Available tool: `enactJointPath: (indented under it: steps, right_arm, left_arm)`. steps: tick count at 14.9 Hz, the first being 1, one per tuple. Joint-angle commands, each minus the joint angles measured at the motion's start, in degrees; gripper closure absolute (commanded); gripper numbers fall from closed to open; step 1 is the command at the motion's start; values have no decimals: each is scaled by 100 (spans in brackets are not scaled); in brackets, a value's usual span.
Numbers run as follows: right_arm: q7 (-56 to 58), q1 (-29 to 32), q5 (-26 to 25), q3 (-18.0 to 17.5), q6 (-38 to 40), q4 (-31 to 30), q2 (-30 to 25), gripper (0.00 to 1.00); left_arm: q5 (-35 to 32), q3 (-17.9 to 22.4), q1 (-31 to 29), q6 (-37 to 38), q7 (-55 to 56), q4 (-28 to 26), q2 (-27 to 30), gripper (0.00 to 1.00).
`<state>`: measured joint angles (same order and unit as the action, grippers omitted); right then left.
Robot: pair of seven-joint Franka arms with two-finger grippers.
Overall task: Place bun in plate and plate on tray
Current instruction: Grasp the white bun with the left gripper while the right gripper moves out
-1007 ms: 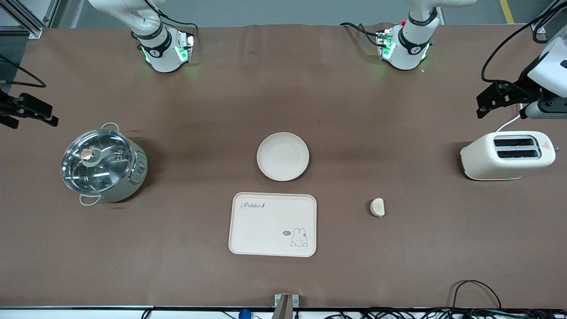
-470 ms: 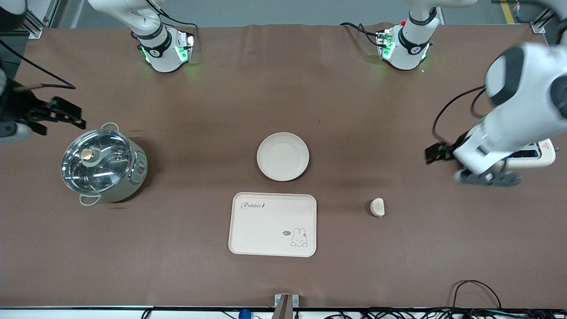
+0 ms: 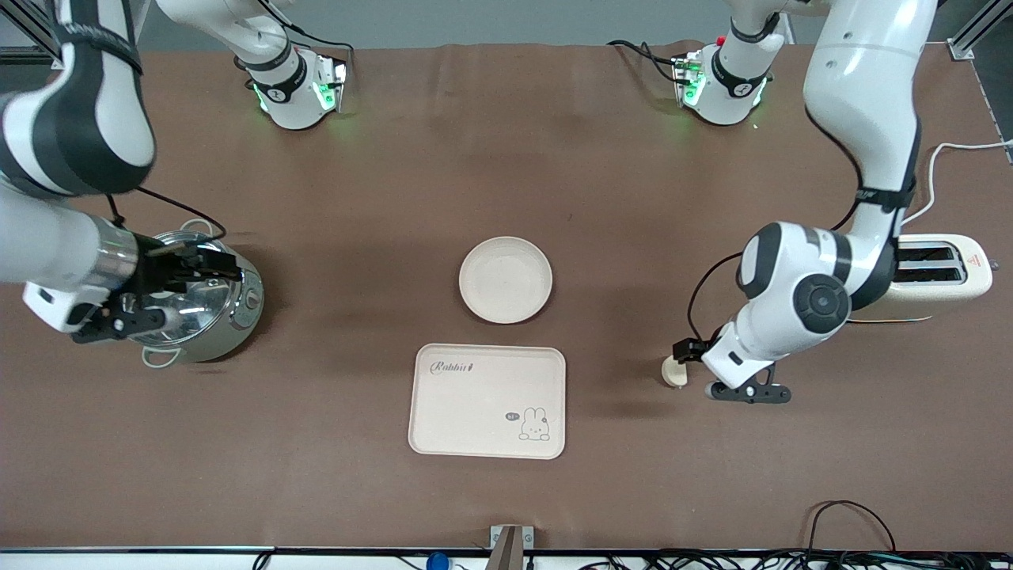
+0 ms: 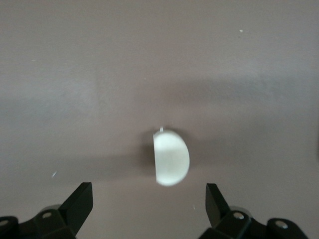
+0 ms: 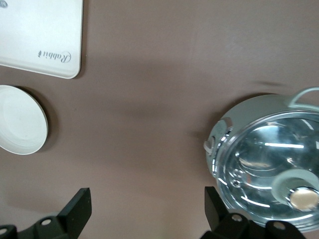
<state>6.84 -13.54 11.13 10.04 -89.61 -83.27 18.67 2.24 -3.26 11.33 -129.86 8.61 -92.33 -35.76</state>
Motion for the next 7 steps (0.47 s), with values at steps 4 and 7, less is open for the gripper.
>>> enactJointPath:
  steps: [4,7]
  right_arm:
    - [28,-483,117,7,-241,30,198,0]
    - [55,-622,126,-2,-285,39,295,0]
  left_arm:
    - [460,-131,1,-758,36,-100,-440,20]
    - [593,-219,10,-979,132,-215,-493,42]
